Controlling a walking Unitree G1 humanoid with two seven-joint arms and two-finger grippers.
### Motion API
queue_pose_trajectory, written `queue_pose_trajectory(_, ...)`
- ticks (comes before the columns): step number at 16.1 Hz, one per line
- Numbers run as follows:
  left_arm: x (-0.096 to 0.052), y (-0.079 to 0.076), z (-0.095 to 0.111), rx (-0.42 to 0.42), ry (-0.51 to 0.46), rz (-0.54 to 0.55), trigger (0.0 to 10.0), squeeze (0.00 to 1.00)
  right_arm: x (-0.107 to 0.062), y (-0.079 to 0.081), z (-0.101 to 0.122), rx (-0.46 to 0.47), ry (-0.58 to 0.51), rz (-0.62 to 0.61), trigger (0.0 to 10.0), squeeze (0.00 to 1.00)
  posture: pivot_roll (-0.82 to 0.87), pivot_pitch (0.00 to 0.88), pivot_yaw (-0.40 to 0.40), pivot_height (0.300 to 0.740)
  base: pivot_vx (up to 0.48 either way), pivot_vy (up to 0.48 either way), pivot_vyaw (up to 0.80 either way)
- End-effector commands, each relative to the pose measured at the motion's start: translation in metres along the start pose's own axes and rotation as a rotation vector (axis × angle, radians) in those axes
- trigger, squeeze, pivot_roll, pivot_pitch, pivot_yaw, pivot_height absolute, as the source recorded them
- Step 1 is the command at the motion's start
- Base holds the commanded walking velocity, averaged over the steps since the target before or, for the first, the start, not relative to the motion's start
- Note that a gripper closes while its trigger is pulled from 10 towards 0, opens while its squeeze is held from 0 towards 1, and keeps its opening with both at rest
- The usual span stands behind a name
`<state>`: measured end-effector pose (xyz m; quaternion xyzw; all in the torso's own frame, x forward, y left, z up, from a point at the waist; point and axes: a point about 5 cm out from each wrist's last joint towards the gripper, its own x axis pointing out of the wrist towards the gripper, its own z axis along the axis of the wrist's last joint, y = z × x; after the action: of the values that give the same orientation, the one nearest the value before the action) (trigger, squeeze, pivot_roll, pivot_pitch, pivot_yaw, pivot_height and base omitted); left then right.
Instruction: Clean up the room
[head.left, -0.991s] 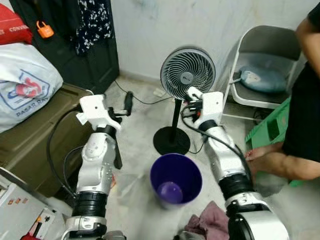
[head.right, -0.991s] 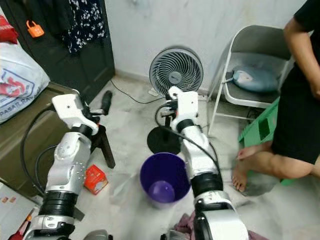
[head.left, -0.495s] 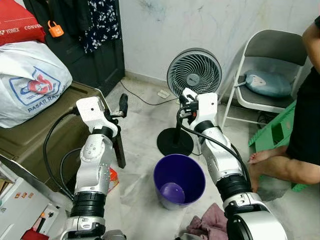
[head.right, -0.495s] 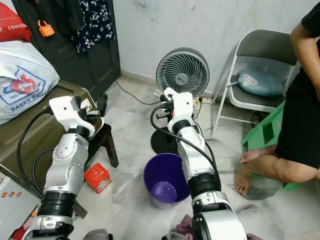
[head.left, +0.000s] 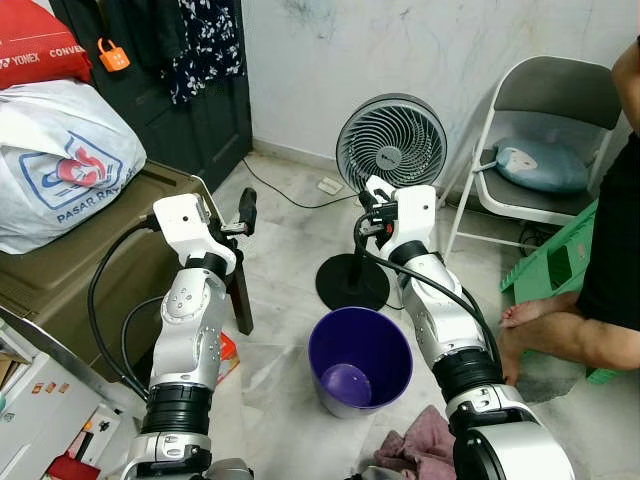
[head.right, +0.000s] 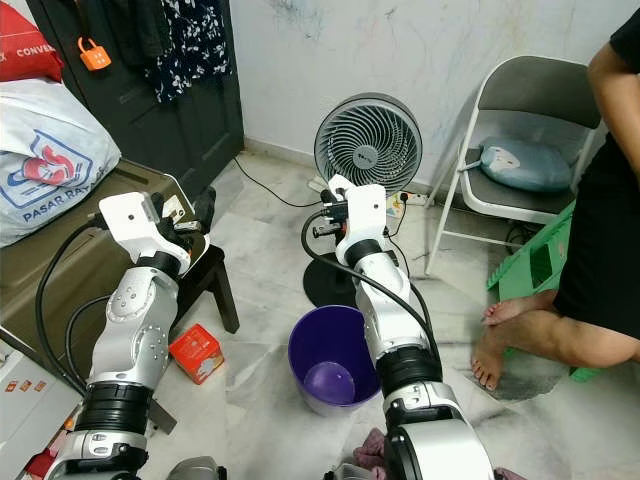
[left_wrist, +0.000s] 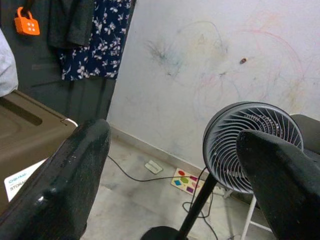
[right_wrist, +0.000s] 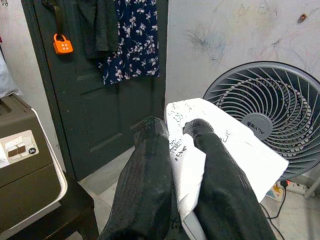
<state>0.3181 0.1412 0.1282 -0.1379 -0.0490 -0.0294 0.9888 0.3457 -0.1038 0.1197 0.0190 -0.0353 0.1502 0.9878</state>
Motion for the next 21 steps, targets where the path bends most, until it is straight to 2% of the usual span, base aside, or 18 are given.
queue_pose_trajectory(1,0.003,-0.0035,0.0018,0.0,0.001,-0.008,10.0,0.0,0.0025,-0.0036,0.0038,0.006,-0.008,-0.016,10.0,0.0,0.02,0.0,-0.037,0.74,0.0,0.0,0.0)
queue_pose_trajectory(8,0.0037,-0.0039,0.0026,0.007,-0.001,-0.012,10.0,0.0,0.0032,-0.0043,0.0044,0.01,-0.009,-0.022,10.0,0.0,0.02,0.0,-0.034,0.74,0.0,0.0,-0.43)
queue_pose_trajectory(21,0.0041,-0.0046,0.0026,-0.004,-0.003,-0.017,10.0,0.0,0.0038,-0.0048,0.0046,0.011,-0.011,-0.023,10.0,0.0,0.02,0.0,-0.034,0.74,0.0,0.0,0.0)
